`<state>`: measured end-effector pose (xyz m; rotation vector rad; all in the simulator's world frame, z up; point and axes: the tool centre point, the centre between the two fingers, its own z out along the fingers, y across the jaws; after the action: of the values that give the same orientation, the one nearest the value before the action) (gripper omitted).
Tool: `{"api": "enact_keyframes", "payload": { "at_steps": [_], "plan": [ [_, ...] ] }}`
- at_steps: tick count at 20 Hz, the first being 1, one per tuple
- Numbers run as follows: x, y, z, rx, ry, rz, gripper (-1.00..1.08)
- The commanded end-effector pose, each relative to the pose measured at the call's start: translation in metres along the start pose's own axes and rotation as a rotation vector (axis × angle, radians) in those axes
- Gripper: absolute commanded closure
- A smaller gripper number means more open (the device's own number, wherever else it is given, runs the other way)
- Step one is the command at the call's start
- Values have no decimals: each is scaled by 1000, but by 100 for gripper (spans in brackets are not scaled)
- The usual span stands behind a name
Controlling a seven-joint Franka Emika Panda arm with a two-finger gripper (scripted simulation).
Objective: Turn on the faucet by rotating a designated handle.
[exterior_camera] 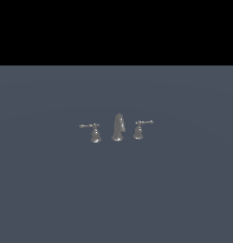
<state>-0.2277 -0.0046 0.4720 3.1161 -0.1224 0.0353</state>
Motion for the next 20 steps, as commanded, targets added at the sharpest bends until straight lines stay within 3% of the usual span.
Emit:
{"api": "enact_keyframes", "payload": {
  "at_steps": [1,20],
  "plan": [
    [7,-3,10,0,-1,32,108],
    [112,-23,137,5,-13,455,108]
  ]
}}
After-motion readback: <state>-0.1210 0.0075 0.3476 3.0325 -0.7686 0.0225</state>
